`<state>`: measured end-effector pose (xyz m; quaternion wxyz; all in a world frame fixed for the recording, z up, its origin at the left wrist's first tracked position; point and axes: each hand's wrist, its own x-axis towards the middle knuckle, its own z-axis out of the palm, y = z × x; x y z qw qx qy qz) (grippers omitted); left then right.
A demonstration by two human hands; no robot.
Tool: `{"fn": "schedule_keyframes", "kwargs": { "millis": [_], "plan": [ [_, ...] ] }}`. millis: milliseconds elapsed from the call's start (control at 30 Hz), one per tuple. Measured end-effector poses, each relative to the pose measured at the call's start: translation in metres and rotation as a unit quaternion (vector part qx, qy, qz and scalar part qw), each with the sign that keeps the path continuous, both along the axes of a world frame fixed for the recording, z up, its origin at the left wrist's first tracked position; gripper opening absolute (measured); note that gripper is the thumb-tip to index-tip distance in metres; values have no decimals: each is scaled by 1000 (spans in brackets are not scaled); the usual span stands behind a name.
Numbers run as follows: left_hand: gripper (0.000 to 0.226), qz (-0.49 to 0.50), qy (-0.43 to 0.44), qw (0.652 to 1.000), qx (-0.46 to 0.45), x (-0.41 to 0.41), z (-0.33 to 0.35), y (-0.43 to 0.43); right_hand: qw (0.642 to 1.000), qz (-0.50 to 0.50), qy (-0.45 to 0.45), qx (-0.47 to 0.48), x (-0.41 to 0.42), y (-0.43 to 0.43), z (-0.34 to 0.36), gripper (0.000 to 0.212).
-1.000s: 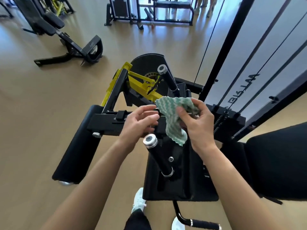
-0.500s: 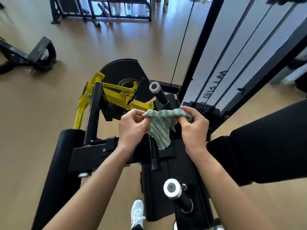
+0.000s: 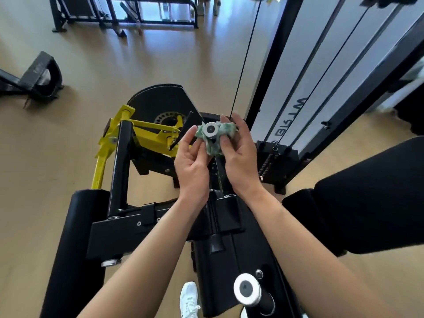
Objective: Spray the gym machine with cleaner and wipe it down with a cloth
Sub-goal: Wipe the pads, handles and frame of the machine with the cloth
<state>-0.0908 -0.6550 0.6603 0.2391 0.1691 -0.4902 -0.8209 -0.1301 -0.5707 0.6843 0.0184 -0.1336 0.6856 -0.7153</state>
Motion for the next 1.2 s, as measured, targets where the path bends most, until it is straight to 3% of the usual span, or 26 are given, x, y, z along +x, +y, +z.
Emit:
{"fn": "schedule_keyframes", "kwargs": {
  "millis": [133, 333, 567, 700, 867, 1000, 1100, 1200],
  "plan": [
    [36, -40, -43, 998, -34, -8, -14, 5, 997, -21, -6, 78, -11, 4, -17, 32],
    [34, -140, -113, 983, -35, -23, -15, 5, 988, -9, -90, 128, -27, 11, -32, 35],
    [37, -51, -47, 994, -79, -9, -6, -1, 997, 22, -53, 45, -15, 10, -5, 35],
    [44, -12, -2, 994, -106, 1, 7, 0, 998, 45, -3, 45, -11, 10, 8, 34],
    [42, 2, -42, 983, -179, -2, 0, -2, 994, 43, 5, 99, -17, 13, 4, 29],
    [17, -25, -119, 987, -105, -8, -13, 0, 990, 42, -48, 124, -22, 22, -13, 18],
    [20, -80, -124, 989, -33, -7, -8, 5, 992, 65, -89, 66, -19, 29, -18, 33],
    [28, -106, -123, 987, 14, -3, -1, 6, 993, 73, -51, 84, -13, 32, -25, 55]
  ]
}}
